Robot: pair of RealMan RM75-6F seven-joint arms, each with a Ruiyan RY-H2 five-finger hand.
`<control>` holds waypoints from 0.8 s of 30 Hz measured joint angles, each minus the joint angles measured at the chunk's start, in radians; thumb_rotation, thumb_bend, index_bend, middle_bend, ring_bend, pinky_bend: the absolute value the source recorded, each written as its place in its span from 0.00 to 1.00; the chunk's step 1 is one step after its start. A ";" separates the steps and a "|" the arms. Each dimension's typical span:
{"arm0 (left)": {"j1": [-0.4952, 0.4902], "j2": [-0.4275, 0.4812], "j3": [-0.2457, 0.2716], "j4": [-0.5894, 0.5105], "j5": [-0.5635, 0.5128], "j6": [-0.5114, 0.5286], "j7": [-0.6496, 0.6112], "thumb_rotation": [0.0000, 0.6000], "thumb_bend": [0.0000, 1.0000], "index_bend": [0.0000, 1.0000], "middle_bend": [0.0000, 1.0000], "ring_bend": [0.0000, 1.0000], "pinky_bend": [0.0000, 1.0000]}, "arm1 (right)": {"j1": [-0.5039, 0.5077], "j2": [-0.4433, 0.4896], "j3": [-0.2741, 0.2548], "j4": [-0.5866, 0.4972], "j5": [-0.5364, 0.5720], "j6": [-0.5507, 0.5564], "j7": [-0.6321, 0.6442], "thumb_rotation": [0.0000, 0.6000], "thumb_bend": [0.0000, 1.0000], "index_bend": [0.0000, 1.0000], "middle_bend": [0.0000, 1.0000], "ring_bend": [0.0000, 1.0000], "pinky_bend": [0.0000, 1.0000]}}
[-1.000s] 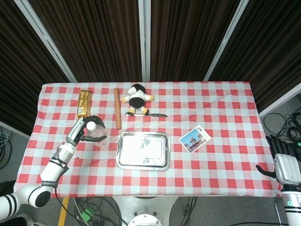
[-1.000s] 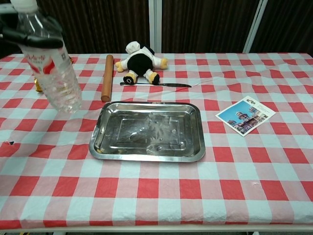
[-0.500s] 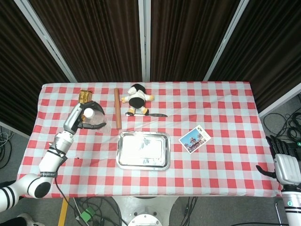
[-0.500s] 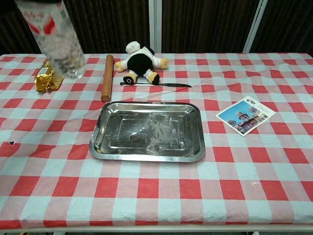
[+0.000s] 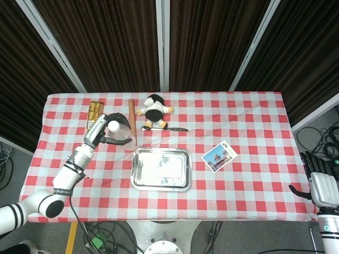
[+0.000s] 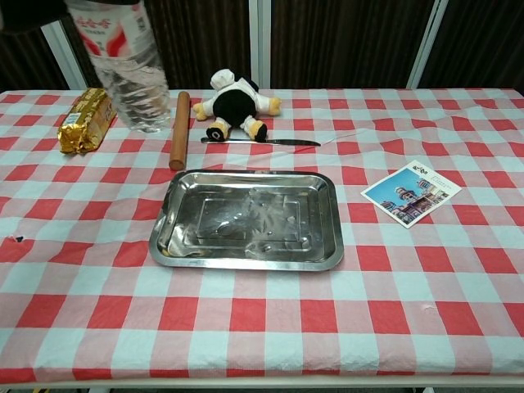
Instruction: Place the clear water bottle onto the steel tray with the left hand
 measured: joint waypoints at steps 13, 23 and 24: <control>0.069 0.137 -0.006 0.103 -0.115 -0.055 -0.015 1.00 0.22 0.67 0.66 0.52 0.56 | -0.006 0.019 0.009 -0.016 -0.004 0.025 0.023 1.00 0.10 0.06 0.03 0.00 0.00; 0.073 0.139 0.004 -0.011 0.030 -0.032 -0.058 1.00 0.22 0.66 0.66 0.52 0.56 | -0.005 0.013 0.001 -0.015 -0.009 0.018 0.011 1.00 0.10 0.06 0.03 0.00 0.00; 0.077 0.142 0.006 0.005 0.017 -0.032 -0.059 1.00 0.22 0.66 0.66 0.52 0.56 | -0.005 0.014 0.003 -0.014 -0.008 0.018 0.016 1.00 0.10 0.06 0.03 0.00 0.00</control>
